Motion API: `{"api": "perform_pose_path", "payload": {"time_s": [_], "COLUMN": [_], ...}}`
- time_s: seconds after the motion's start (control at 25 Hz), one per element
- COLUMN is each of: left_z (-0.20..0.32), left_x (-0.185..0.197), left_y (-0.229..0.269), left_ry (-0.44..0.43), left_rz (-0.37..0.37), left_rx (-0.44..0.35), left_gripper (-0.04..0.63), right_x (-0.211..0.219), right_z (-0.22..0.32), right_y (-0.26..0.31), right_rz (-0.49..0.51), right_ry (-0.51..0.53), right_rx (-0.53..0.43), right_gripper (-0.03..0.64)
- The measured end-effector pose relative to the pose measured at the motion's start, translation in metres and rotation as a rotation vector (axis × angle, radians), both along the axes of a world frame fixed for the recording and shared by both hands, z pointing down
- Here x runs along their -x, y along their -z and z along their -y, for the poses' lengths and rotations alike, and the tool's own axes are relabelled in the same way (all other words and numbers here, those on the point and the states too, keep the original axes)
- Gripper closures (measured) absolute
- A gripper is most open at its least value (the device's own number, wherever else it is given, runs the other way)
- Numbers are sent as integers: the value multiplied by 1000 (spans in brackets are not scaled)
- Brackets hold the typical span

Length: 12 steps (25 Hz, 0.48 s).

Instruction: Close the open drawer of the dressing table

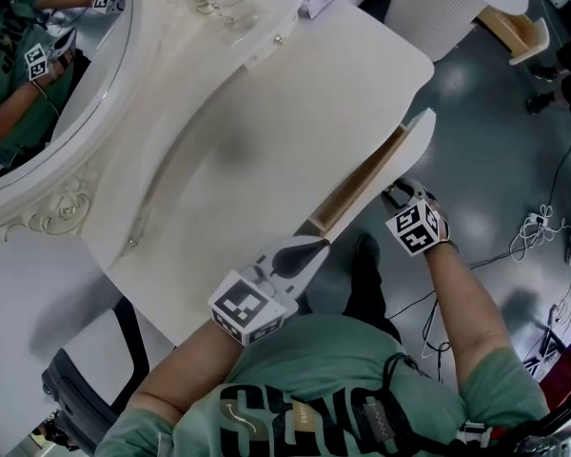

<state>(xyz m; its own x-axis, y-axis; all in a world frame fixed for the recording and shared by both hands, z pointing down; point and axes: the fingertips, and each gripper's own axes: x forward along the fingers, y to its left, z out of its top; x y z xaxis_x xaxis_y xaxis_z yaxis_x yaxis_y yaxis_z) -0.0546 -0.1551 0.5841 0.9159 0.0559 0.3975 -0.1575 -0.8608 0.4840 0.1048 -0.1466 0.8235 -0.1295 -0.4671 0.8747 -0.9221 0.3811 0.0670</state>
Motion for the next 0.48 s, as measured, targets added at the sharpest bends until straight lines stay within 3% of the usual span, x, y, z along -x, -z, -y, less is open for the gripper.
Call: {"api": "perform_pose_path", "payload": {"time_s": [0.48], "left_z": [11], "left_x": [15], "left_y": [-4], "left_ry": [29], "left_rz": [6], "left_rx": [9], "left_gripper": [592], "right_x": [9], "right_z": [24], "right_y": [-1], "right_rz": [2], "right_ry": [8], "right_rx": [-15], "right_gripper": [479]}}
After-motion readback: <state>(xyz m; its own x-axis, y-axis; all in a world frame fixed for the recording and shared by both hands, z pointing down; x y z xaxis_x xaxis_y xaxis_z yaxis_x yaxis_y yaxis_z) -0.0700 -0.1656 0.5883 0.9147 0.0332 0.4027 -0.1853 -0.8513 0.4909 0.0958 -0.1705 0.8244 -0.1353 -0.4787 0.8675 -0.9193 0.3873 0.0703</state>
